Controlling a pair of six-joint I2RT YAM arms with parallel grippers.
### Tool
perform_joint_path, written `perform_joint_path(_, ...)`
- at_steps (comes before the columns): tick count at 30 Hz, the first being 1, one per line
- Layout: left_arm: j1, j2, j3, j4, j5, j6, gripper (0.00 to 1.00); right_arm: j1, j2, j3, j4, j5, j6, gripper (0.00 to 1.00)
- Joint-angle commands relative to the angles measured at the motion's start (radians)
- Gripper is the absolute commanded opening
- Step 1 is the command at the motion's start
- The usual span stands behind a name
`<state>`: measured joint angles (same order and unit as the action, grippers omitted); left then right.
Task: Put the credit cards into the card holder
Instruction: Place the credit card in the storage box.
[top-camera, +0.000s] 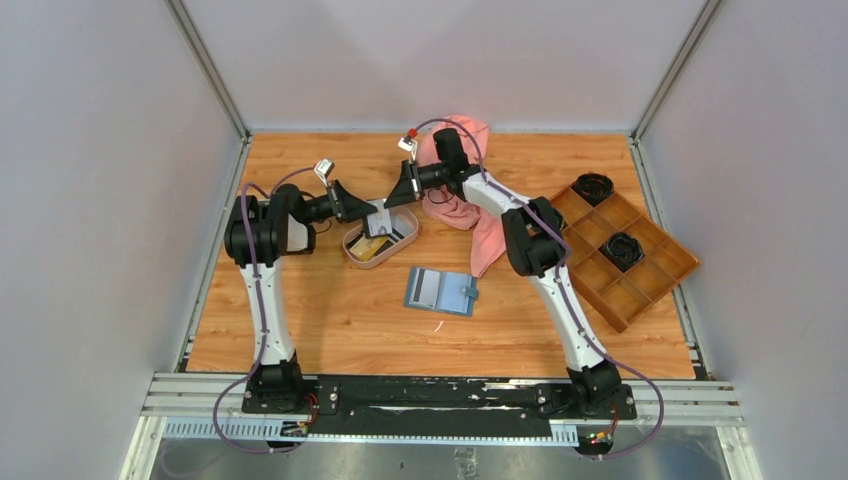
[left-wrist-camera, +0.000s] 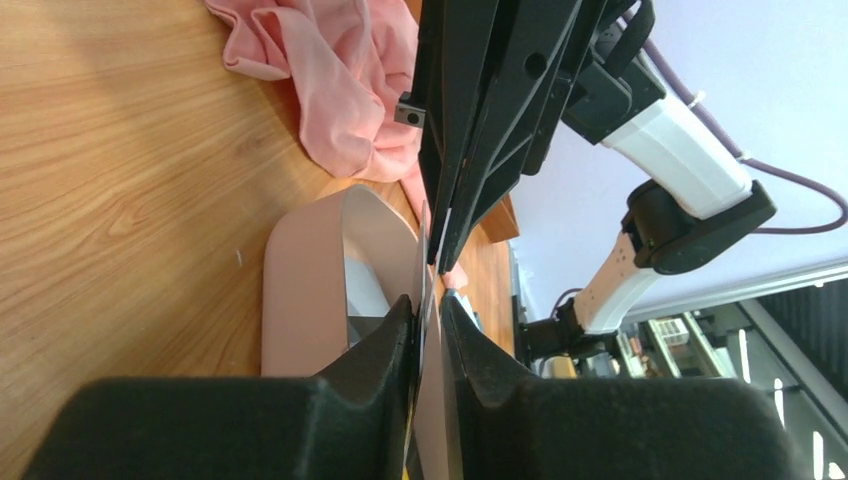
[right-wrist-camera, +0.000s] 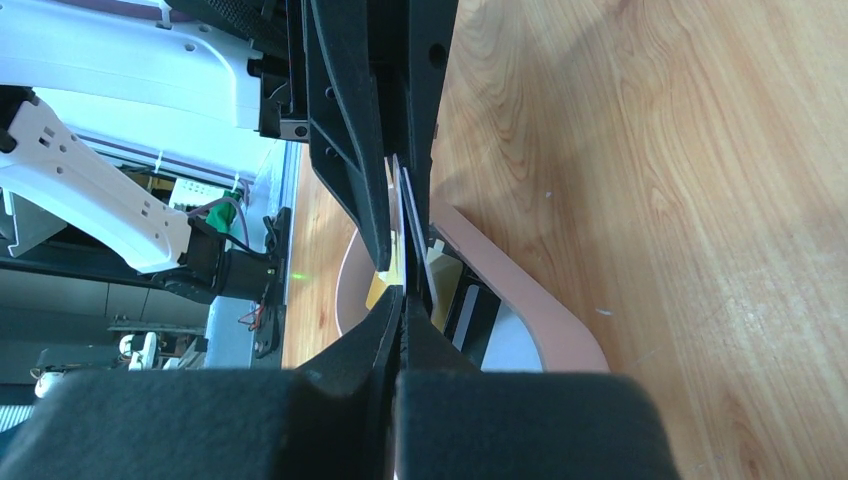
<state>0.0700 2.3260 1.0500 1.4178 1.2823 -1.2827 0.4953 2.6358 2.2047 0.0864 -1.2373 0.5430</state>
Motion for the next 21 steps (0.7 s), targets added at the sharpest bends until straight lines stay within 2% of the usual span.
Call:
perform_joint_path(1, 0.013, 0.045, 0.035, 0.103, 0.034, -0.096, 0.2, -0.001, 0.032, 0.009, 0.018, -0.01, 0.01, 0.0)
perform_joint_path(8, 0.013, 0.065, 0.043, 0.105, 0.048, -0.113, 0.27, -0.009, 0.029, -0.008, 0.018, -0.012, 0.007, 0.0)
perform_joint_path(21, 0.015, 0.066, 0.059, 0.105, 0.057, -0.148, 0.32, -0.066, -0.073, -0.096, 0.116, -0.076, 0.058, 0.0)
